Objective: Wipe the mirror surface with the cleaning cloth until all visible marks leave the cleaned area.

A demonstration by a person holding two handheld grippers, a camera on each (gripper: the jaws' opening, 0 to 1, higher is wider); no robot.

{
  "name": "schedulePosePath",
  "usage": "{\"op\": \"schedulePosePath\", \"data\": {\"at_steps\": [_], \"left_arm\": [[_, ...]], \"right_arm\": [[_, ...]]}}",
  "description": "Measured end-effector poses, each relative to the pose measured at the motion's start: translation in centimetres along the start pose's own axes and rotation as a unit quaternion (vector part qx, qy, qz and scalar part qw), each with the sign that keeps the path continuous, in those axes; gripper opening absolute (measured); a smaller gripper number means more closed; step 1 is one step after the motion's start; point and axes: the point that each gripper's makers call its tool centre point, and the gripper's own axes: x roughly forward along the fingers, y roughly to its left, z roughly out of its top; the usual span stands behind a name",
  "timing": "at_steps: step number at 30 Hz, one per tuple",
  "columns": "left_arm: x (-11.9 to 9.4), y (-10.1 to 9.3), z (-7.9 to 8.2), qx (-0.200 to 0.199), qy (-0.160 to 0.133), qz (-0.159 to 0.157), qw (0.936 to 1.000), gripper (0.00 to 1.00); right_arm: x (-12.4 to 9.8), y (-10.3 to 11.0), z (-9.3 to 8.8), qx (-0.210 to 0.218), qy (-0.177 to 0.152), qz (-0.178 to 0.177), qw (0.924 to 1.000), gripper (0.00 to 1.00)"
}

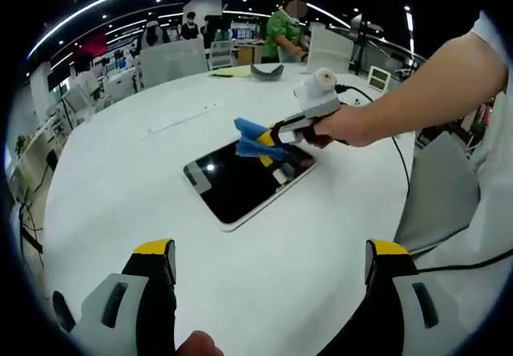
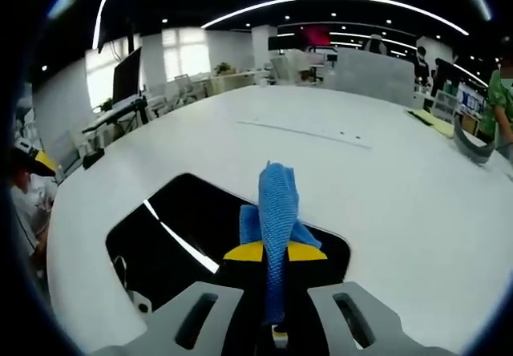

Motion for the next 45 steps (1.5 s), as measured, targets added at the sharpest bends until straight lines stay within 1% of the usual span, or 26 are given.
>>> {"op": "schedulePosePath", "data": {"at_steps": [3,7,13,18,23,25,27,29,32,40,45], "left_arm": [[-0.1,0.0,0.0,0.000,0.000,0.002,1.0000,0.99],[-0.3,-0.3,-0.2,-0.001,-0.001,0.002,1.0000,0.99],[-0.6,-0.8,-0.4,-0.001,-0.001,0.003,1.0000,0.99],[-0.9,-1.4,-0.3,0.000,-0.005,0.003,1.0000,0.99],[-1.0,-1.9,-0.9,-0.004,0.000,0.000,1.0000,0.99],[-1.3,-2.1,-1.0,-0.002,-0.004,0.000,1.0000,0.99],[-1.6,-2.1,-1.2,-0.004,0.000,0.001,1.0000,0.99],[-1.8,-2.0,-1.2,-0.004,-0.002,0.004,1.0000,0.99],[-2.0,-2.0,-1.6,-0.004,0.005,0.004,1.0000,0.99],[-2.2,-2.6,-1.7,-0.003,0.000,-0.002,1.0000,0.99],[-2.4,-3.1,-1.6,0.008,-0.002,-0.009,0.9999,0.99]], "right_arm": [[0.0,0.4,0.0,-0.009,0.002,0.001,1.0000,0.03],[0.0,0.7,-0.1,-0.007,0.003,0.005,1.0000,0.03],[-0.2,1.5,-0.2,-0.011,0.008,0.022,0.9997,0.03],[-0.6,2.5,-0.6,-0.019,0.013,0.037,0.9990,0.03],[-0.8,3.2,-0.8,-0.026,0.016,0.044,0.9985,0.03],[-0.9,3.4,-0.9,-0.029,0.018,0.049,0.9982,0.03],[-1.1,3.5,-1.0,-0.032,0.019,0.053,0.9979,0.03],[-1.2,3.7,-1.1,-0.033,0.019,0.053,0.9978,0.03],[-1.4,4.0,-1.2,-0.035,0.019,0.052,0.9978,0.03],[-2.4,4.8,-1.9,-0.041,0.018,0.052,0.9977,0.03],[-3.0,5.2,-2.3,-0.039,0.017,0.047,0.9980,0.03]]}}
